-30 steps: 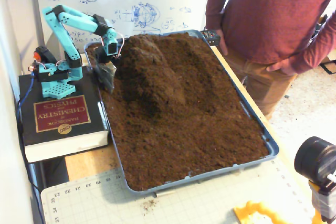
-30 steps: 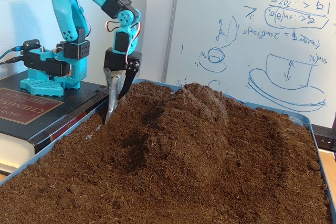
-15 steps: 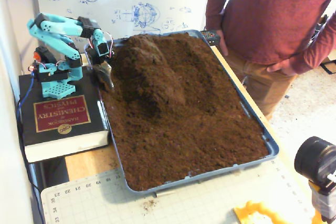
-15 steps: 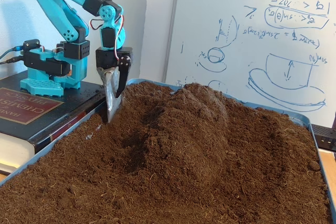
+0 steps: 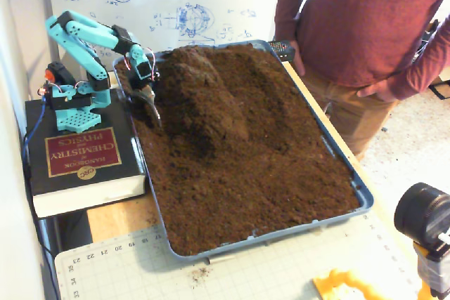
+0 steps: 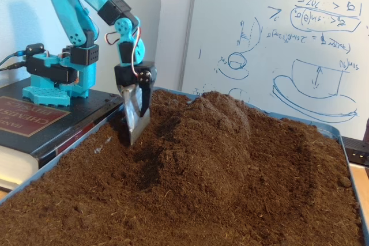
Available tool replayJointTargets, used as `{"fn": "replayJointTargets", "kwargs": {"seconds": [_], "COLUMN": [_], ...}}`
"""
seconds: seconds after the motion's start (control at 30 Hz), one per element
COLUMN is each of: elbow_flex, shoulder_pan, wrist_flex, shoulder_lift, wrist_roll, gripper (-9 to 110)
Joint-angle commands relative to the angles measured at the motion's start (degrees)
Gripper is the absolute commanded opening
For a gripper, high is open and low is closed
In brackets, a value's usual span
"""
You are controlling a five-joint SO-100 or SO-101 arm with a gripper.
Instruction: Build a berm.
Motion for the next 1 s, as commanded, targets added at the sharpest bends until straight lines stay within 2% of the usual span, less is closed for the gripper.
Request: {"fn": "replayJointTargets", "kwargs": {"seconds": [0.0, 0.4, 0.97], "elbow_flex": [-5.2, -19.3, -30.0], "shoulder_pan": [0.1, -0.4, -1.8], "wrist_flex": [-5.4, -10.9, -11.0], "shoulder_lift": [-3.8, -15.1, -15.6], "wrist_roll": [0.7, 1.0, 1.4], "gripper": [1, 1, 1]}}
